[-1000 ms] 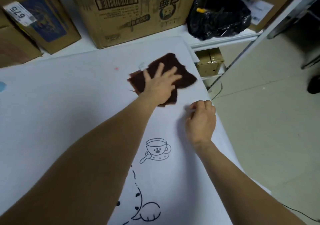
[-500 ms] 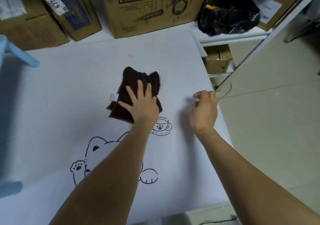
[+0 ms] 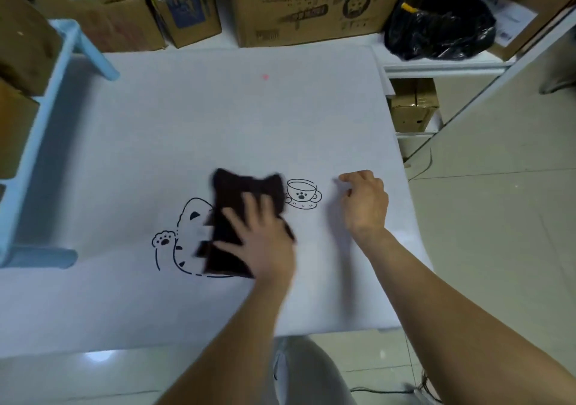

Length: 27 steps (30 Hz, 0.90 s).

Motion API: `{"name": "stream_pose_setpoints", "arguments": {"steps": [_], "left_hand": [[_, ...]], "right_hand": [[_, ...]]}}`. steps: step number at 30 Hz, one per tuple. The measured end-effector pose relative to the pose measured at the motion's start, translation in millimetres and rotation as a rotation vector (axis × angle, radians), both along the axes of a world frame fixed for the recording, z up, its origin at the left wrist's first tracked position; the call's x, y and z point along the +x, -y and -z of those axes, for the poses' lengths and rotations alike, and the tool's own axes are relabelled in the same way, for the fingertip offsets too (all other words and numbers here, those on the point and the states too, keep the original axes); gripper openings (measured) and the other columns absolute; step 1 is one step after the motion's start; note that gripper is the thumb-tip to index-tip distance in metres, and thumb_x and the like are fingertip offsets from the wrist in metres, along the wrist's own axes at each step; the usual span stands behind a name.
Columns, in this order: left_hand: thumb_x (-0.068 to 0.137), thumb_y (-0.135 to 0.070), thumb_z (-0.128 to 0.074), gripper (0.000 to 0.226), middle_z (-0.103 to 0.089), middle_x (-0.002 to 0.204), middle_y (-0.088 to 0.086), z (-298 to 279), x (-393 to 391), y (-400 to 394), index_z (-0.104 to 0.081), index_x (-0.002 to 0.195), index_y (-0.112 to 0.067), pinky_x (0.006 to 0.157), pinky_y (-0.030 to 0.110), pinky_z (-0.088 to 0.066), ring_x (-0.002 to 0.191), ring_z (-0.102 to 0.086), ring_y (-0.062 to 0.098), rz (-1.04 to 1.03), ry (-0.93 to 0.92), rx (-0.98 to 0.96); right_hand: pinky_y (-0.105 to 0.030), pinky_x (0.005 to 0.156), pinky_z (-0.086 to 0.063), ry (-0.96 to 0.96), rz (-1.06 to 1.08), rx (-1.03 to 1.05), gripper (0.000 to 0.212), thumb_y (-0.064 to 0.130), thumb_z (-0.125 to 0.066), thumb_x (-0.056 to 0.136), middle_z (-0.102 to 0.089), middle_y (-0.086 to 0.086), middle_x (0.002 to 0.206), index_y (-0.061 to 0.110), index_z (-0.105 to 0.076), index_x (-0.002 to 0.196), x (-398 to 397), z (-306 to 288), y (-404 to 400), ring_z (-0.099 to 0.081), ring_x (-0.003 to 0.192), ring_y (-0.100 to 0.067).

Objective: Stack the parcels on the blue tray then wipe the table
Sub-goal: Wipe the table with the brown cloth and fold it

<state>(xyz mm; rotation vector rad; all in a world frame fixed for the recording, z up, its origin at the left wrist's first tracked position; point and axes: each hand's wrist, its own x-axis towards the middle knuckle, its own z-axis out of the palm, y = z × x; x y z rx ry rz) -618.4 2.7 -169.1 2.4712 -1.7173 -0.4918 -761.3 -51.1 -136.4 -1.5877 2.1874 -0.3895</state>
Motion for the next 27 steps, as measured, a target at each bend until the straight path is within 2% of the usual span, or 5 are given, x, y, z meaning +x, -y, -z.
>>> {"name": "stream_pose_setpoints", "arguments": {"steps": [3,6,15,19,27], "left_hand": [[0.073,-0.031,-0.07,0.058,-0.047,0.143,-0.004,-2,-60,-39,-0.055,0.129,-0.032,0.094,0.079,-0.016,0.14,-0.028,0.04,0.58,0.025,-0.044],[0.092,-0.028,-0.051,0.053,-0.024,0.156,-0.01,-1,-38,-31,-0.037,0.142,-0.034,0.106,0.074,-0.002,0.147,-0.001,0.031,0.768,-0.057,-0.02],[0.094,-0.029,-0.048,0.054,-0.019,0.159,0.004,3,62,-68,-0.035,0.146,-0.02,0.098,0.081,-0.011,0.146,-0.011,0.036,-0.248,-0.048,-0.001],[0.079,-0.04,-0.048,0.056,-0.046,0.145,0.006,6,-27,-94,-0.056,0.131,-0.022,0.092,0.08,-0.018,0.134,-0.037,0.043,0.239,0.063,0.086],[0.097,-0.031,-0.033,0.056,-0.018,0.158,0.006,4,-125,-53,-0.017,0.151,-0.022,0.104,0.074,0.007,0.146,-0.003,0.035,1.082,0.206,0.034]], "right_hand": [[-0.036,0.094,-0.037,-0.008,0.005,-0.027,0.042,0.0,-0.041,0.086,-0.053,-0.008,0.129,0.013,-0.061,0.121,1,-3,-3,-0.045,0.118,-0.03],[-0.036,0.096,-0.038,0.021,0.018,-0.04,0.041,0.0,-0.04,0.087,-0.052,-0.009,0.129,0.012,-0.061,0.121,1,-4,-5,-0.044,0.119,-0.029],[-0.036,0.093,-0.039,0.126,0.022,-0.026,0.045,-0.005,-0.038,0.085,-0.052,-0.009,0.129,0.009,-0.06,0.122,17,-3,-29,-0.042,0.119,-0.029],[-0.039,0.092,-0.039,0.103,0.006,-0.041,0.045,-0.005,-0.04,0.083,-0.053,-0.011,0.126,0.009,-0.062,0.119,18,-5,-34,-0.044,0.117,-0.031],[-0.033,0.098,-0.04,0.047,-0.028,-0.037,0.041,-0.004,-0.041,0.089,-0.05,-0.008,0.131,0.01,-0.06,0.122,-34,-9,-26,-0.042,0.121,-0.025]]}}
